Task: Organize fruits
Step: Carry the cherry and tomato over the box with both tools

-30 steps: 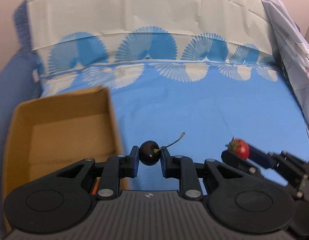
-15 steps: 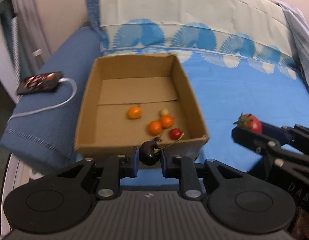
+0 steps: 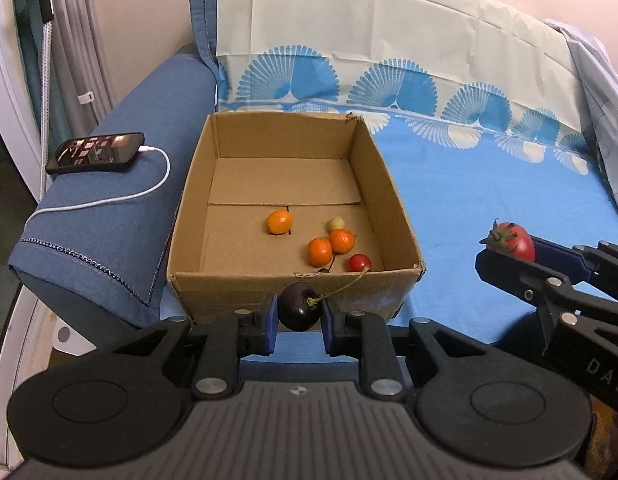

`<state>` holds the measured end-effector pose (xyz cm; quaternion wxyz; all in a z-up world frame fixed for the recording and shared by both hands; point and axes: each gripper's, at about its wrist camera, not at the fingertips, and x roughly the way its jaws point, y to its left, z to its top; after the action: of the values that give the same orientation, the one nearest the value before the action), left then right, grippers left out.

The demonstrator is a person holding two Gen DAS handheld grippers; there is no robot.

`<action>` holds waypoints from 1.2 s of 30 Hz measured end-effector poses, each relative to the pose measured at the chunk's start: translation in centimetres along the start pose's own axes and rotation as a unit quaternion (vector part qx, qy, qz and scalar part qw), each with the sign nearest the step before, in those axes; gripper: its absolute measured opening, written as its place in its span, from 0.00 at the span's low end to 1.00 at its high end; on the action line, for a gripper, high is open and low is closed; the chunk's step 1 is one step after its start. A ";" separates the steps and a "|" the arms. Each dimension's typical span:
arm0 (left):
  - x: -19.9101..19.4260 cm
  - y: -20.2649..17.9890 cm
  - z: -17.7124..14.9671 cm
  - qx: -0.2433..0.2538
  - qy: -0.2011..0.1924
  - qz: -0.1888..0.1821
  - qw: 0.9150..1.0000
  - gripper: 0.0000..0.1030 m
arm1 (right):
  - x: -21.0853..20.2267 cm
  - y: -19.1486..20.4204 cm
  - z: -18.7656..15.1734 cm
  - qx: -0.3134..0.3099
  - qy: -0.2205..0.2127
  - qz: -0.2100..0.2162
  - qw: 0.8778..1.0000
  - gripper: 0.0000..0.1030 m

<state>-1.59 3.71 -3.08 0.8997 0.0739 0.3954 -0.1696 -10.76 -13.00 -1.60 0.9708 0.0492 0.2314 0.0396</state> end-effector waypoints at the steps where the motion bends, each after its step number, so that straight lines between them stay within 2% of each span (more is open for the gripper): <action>1: 0.1 0.1 0.0 -0.002 0.001 -0.001 1.000 0.24 | 0.0 0.0 0.0 0.000 0.001 -0.001 1.000 0.33; 12: 0.9 0.4 0.7 -0.007 0.009 0.001 1.000 0.24 | 0.9 -0.3 0.1 0.008 0.010 -0.003 1.000 0.33; 22: 2.3 1.4 3.2 -0.016 0.014 0.016 1.000 0.24 | 2.8 -0.7 0.5 0.009 0.013 -0.006 1.000 0.33; 36: 6.4 2.2 6.1 -0.022 0.032 0.031 0.999 0.24 | 8.1 -1.3 1.5 0.004 0.034 0.002 0.999 0.33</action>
<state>7.47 2.55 -3.69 0.8929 0.0714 0.4251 -0.1302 -2.82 -13.57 -3.98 0.9621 0.0520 0.2643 0.0425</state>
